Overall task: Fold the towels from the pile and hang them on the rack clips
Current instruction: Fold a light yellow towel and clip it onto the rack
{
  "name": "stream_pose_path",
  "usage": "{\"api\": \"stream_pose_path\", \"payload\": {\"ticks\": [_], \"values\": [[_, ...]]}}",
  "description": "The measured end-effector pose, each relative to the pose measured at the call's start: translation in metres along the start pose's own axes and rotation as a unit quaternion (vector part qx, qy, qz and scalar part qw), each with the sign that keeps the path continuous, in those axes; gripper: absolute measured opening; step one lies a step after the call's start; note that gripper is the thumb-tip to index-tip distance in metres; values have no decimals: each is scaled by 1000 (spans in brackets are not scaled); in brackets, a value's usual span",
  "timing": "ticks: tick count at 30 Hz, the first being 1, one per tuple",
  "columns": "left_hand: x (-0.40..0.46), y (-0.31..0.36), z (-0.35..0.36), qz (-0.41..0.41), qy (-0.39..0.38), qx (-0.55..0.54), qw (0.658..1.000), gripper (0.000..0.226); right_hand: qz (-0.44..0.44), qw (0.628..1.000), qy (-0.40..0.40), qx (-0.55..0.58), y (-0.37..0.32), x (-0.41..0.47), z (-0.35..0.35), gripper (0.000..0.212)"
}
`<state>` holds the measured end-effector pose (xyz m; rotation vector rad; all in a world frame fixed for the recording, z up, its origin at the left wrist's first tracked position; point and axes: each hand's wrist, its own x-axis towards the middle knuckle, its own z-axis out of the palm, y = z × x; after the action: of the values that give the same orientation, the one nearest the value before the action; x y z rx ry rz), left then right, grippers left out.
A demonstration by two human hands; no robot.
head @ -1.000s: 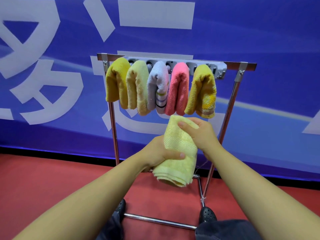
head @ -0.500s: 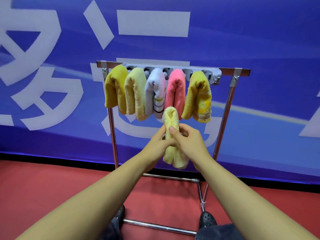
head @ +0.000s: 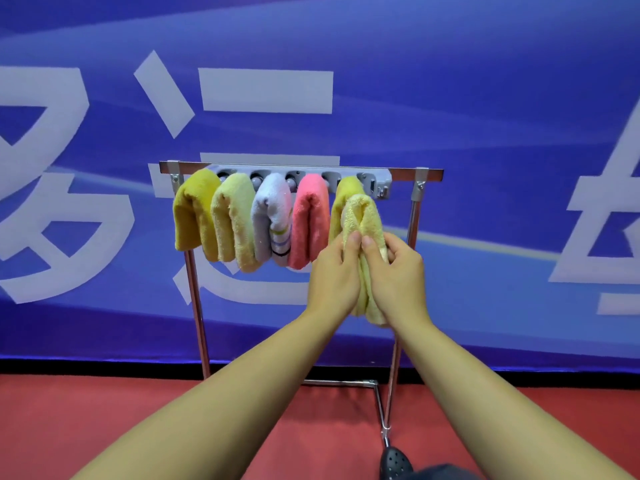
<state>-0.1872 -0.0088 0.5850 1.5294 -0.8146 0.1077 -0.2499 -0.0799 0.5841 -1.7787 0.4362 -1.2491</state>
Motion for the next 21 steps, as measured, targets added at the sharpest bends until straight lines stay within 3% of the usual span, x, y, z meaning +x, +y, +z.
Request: {"api": "stream_pose_path", "payload": {"ticks": [6,11,21], "values": [[19,32,50,-6,16,20,1000,44,-22,996,62,-56,-4,39,-45,17],[39,41,74,-8,85,59,995,45,-61,990,78,-98,-1,73,-62,19],[79,31,93,-9,140,80,987,42,-37,988,98,-114,22,117,-61,31]]}}
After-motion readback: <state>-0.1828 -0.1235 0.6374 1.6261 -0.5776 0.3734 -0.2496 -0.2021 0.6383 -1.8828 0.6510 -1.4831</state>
